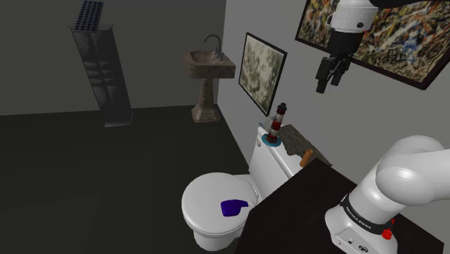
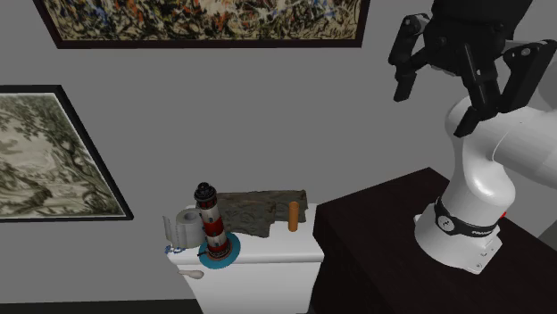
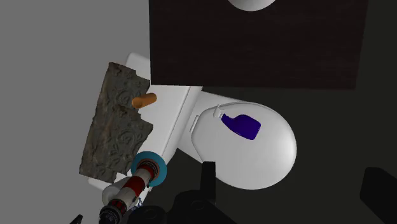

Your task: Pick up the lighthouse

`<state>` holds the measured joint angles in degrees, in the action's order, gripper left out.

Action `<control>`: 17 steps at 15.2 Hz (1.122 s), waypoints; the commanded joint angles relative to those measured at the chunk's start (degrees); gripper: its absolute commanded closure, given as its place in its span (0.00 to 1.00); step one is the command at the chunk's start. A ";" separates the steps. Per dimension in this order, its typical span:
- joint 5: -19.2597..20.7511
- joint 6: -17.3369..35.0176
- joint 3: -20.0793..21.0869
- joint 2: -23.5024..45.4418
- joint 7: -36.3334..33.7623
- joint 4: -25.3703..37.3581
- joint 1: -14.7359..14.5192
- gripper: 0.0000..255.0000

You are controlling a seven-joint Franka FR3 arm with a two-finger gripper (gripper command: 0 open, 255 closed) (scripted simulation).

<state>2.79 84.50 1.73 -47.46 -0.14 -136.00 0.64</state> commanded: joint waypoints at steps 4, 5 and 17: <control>2.56 3.39 -2.95 4.28 4.19 -0.15 0.53 0.00; 3.36 4.53 -3.91 5.85 5.55 -0.05 0.69 0.00; 9.43 17.12 -13.69 28.93 20.97 7.14 2.21 0.00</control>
<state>12.06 100.85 -11.47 -20.58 19.73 -129.87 2.86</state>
